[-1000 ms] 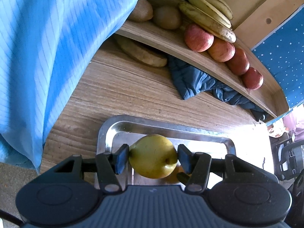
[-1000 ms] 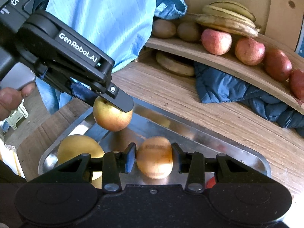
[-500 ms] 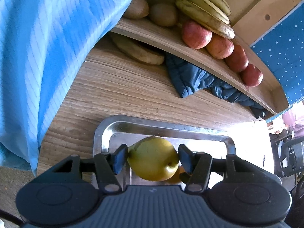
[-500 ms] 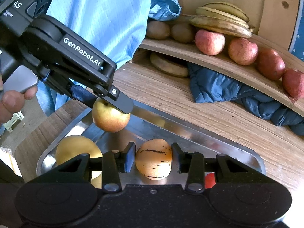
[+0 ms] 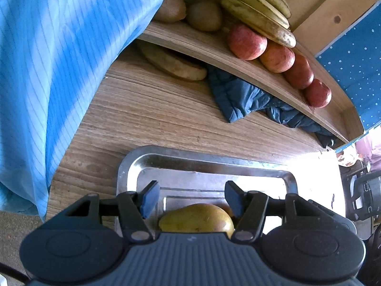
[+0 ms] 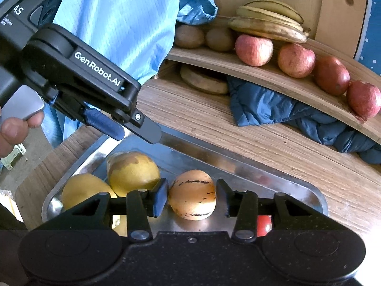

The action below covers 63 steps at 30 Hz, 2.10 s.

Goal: Organize fruits

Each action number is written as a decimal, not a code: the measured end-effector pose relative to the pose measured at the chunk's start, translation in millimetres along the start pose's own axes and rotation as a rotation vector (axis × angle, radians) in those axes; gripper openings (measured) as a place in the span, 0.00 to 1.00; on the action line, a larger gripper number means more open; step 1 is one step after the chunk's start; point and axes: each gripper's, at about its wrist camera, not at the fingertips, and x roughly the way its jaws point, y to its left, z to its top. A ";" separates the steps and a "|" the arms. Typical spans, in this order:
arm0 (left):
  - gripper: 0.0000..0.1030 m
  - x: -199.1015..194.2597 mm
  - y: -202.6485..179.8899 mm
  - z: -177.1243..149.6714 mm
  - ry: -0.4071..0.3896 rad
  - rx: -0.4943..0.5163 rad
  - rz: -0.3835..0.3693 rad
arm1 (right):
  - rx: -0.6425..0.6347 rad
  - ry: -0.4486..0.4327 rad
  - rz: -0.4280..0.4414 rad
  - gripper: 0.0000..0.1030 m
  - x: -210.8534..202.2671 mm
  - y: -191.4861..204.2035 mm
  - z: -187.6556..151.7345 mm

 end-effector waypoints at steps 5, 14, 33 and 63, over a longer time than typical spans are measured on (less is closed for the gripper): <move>0.72 1.3 1.5 1.9 0.000 -0.003 -0.003 | 0.005 0.001 -0.025 0.50 1.4 -1.5 0.1; 0.86 3.9 -0.6 7.3 0.005 0.018 -0.017 | 0.044 -0.005 -0.081 0.63 -1.7 -6.3 -3.1; 0.99 7.4 -15.5 13.9 0.004 0.064 -0.007 | 0.137 -0.048 -0.233 0.97 -29.8 -15.6 -12.0; 0.99 -41.4 -72.5 -26.5 -0.214 -0.007 0.137 | 0.159 -0.195 -0.216 0.99 -106.9 -71.5 -30.2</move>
